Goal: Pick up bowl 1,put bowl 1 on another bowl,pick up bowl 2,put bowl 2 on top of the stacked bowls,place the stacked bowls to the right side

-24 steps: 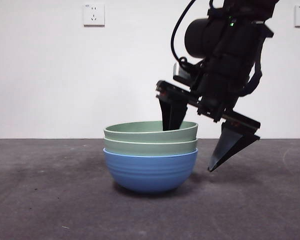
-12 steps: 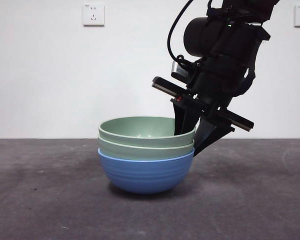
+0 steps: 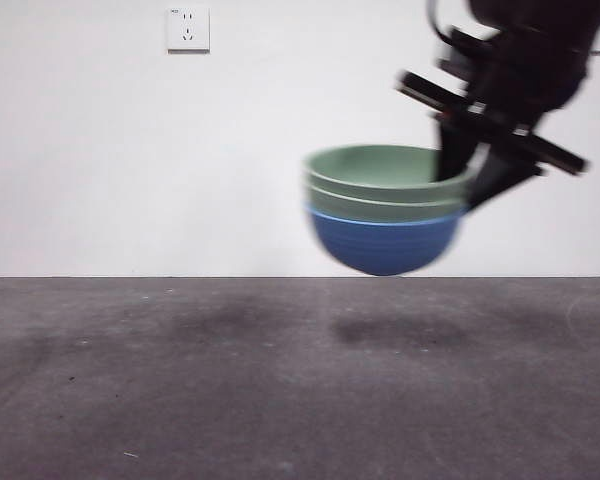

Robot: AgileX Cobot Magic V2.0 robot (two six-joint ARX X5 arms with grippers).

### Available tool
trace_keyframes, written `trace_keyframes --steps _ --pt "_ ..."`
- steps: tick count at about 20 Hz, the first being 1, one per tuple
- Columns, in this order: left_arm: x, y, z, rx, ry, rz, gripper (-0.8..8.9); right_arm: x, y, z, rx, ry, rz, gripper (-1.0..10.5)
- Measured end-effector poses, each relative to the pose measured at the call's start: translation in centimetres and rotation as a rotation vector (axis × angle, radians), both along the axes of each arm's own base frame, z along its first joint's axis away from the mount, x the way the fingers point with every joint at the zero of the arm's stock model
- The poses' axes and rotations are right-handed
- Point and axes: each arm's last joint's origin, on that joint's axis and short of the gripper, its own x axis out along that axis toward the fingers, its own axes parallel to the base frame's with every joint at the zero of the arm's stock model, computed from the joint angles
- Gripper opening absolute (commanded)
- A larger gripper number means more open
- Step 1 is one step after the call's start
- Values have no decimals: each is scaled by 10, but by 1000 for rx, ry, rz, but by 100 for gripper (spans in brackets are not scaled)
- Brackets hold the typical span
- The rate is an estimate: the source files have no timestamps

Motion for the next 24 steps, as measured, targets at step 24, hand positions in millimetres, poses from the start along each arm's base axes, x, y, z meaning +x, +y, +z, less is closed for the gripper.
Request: trace_keyframes --steps 24 --pt "0 0 0 0 1 0 287 43 -77 -57 -65 120 -210 234"
